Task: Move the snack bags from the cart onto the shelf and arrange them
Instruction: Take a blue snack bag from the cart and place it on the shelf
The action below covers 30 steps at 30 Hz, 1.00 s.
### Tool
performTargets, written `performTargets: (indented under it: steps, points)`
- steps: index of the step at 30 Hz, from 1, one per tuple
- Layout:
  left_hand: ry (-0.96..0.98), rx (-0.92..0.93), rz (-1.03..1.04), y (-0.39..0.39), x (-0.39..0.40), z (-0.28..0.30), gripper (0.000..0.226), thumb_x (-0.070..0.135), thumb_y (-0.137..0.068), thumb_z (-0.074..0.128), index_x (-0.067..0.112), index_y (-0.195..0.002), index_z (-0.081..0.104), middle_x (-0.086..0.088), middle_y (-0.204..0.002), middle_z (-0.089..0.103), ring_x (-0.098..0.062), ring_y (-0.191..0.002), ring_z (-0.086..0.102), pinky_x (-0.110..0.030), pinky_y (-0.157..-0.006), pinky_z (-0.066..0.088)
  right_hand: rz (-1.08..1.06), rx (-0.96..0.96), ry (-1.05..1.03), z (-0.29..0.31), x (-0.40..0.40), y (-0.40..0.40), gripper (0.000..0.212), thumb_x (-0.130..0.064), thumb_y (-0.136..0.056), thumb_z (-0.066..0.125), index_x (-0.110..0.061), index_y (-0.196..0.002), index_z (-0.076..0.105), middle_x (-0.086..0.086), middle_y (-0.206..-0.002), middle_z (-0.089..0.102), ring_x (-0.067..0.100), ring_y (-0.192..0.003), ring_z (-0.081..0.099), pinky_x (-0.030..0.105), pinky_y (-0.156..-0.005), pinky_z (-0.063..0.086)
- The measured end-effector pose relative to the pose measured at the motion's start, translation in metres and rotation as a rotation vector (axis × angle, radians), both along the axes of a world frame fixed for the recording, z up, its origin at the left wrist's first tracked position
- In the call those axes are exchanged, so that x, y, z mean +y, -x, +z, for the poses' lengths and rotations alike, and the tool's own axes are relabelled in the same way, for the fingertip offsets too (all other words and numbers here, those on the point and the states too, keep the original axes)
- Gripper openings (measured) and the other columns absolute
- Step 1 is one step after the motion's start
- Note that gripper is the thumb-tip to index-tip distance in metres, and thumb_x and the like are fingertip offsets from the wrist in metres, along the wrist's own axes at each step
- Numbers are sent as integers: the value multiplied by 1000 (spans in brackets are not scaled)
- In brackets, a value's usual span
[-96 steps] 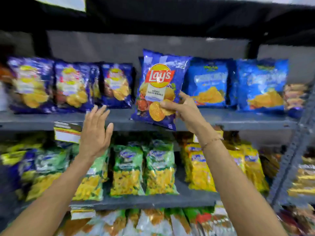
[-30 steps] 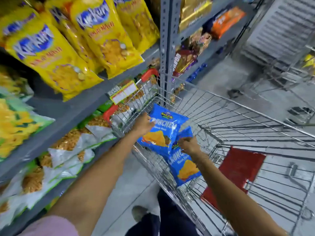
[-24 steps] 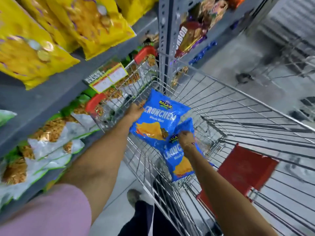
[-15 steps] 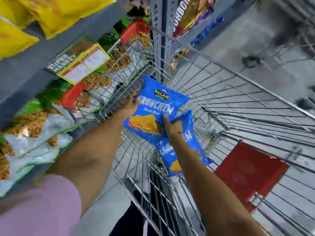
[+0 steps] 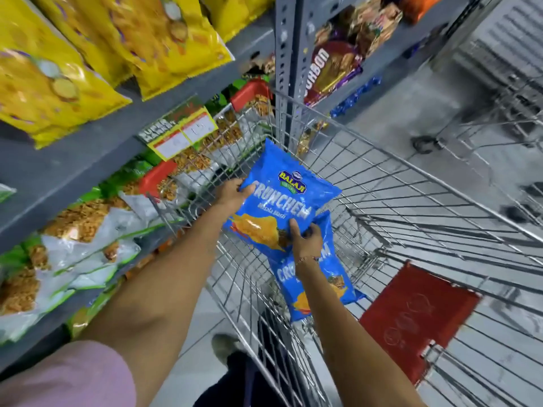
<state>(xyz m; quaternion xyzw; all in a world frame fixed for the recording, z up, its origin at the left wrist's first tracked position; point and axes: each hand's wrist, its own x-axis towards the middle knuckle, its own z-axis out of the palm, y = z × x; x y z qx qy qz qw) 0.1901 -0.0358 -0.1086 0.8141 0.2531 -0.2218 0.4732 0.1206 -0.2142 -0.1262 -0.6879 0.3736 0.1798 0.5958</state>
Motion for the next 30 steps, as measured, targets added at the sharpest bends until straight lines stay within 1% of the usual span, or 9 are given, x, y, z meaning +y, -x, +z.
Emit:
performTargets:
  steps: [4,9,11,14,17,19,23,28,30]
  points:
    - [-36,-181,-137,11,5,51,55,37,-85,62,19,-53,22,-3,-55,14,-17,-50,17,-32,-55,13,-29,-129,-34,51,-5,11,51,-18,-85,68,2,-127,48,24,-120,57,36,-113,56,34,-87,48]
    - [6,-420,-108,39,15,144,42,33,-85,63,24,-53,37,1,-48,33,-13,-48,33,-30,-52,20,4,-409,-28,131,-15,12,24,-2,-84,67,-2,-104,52,-3,-66,47,1,-55,50,5,-51,41]
    - [53,-514,-57,53,17,191,26,14,-88,62,19,-64,52,7,-40,55,2,-43,49,-15,-45,30,35,-521,-14,166,-16,8,29,-19,-78,76,-4,-93,57,15,-62,54,-3,-55,51,22,-56,46]
    - [113,-684,42,79,25,263,14,3,-87,61,14,-78,59,27,-42,60,17,-43,52,-8,-46,39,129,-710,8,215,-13,1,45,-43,-69,79,-10,-96,62,39,-88,60,13,-71,54,43,-65,51]
    - [84,-853,104,108,39,332,2,6,-85,64,6,-84,64,19,-55,62,19,-45,54,-4,-46,41,211,-916,-14,302,0,8,23,-9,-82,70,-3,-103,62,9,-80,68,-8,-65,59,17,-63,52]
    - [68,-954,136,132,49,376,8,15,-83,69,9,-88,66,10,-68,63,18,-48,55,-10,-53,46,279,-1034,-22,354,9,17,20,-3,-84,66,-2,-104,61,-10,-82,69,-13,-66,61,13,-65,51]
    - [-93,-1133,228,173,84,448,23,35,-79,70,16,-92,72,1,-80,70,19,-49,54,-33,-62,52,401,-1185,-134,445,41,37,9,-9,-87,64,-16,-94,66,-15,-82,73,-5,-72,67,14,-67,53]
    - [-181,-1291,321,220,137,530,24,45,-73,70,22,-72,65,-4,-79,72,14,-54,56,-26,-60,49,532,-1314,-263,525,104,43,22,-21,-85,69,-12,-104,64,9,-103,73,16,-88,70,29,-76,59]
    - [-199,-1318,372,233,163,554,39,51,-69,71,13,-72,67,-12,-80,74,-4,-62,63,-40,-65,53,585,-1352,-306,550,134,44,37,-31,-81,71,-9,-110,64,11,-110,72,23,-98,70,31,-76,58]
